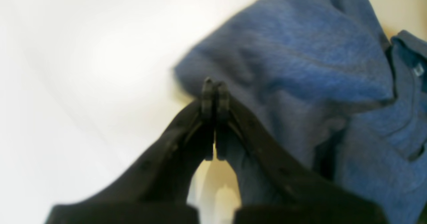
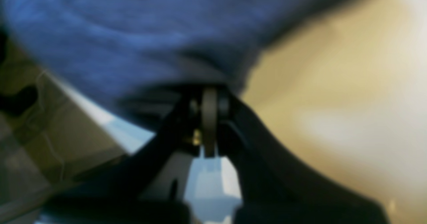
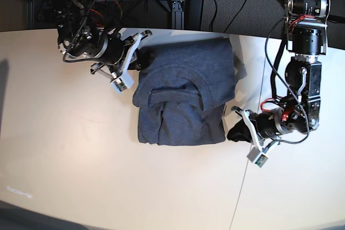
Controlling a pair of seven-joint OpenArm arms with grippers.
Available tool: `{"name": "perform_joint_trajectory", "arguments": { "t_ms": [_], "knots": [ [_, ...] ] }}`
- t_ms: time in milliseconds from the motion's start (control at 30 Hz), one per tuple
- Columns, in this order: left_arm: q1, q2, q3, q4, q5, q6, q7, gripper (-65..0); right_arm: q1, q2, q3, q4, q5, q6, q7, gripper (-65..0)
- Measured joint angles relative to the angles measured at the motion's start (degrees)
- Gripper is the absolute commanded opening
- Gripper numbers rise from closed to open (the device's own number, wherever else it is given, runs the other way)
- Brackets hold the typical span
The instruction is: Fold the T-shirt properly
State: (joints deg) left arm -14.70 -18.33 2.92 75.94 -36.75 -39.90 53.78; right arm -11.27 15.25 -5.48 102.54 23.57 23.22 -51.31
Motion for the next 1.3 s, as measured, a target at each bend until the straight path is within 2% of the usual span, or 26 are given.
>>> {"name": "perform_joint_trajectory", "arguments": {
  "t_ms": [133,267,467,667,767,867,1000,1067,1167,1300],
  "knots": [
    [-0.07,-1.86,-5.20,0.07,-6.45,-0.02,4.76,-65.0,0.00,-0.07,5.68,0.00,3.26,0.13,-0.04,-65.0],
    [1.55,-5.88,-9.03,0.13,-12.04,-0.02,7.80,-65.0,0.00,-0.07,9.44,0.11,4.52,0.90,-0.20,-65.0],
    [10.99,-11.45,-14.47,0.28,-21.75,-0.11,14.58,-65.0,-2.43,-0.20,14.43,0.28,4.94,1.09,-2.38,-65.0],
    [24.74,-15.37,-21.35,3.15,-32.33,-0.11,21.24,-65.0,-11.65,-0.22,20.85,3.26,5.25,1.46,-2.54,-65.0],
    [31.91,-15.85,-26.23,8.00,-39.28,0.02,26.10,-65.0,-18.88,-0.28,22.77,7.56,5.29,1.88,-2.40,-65.0],
    [39.28,-15.80,-28.83,12.87,-43.56,-0.02,26.64,-65.0,-26.97,-1.33,24.06,11.28,4.24,2.25,-2.32,-65.0],
    [46.47,-15.61,-28.46,15.15,-42.21,0.04,26.40,-65.0,-35.71,-4.66,25.42,11.89,0.94,2.23,-2.34,-65.0],
    [48.70,-14.82,-27.67,15.12,-37.81,0.00,24.24,-65.0,-38.93,-5.51,25.42,11.74,0.92,2.23,-2.10,-65.0],
    [50.10,-12.17,-25.81,15.12,-30.36,0.07,18.08,-65.0,-42.05,-5.57,25.40,11.34,0.00,2.21,-0.68,-65.0],
    [49.83,-9.11,-19.58,15.12,-18.47,0.09,10.32,-65.0,-43.19,-5.57,25.46,9.99,-0.87,2.10,1.16,-65.0]
  ]
}}
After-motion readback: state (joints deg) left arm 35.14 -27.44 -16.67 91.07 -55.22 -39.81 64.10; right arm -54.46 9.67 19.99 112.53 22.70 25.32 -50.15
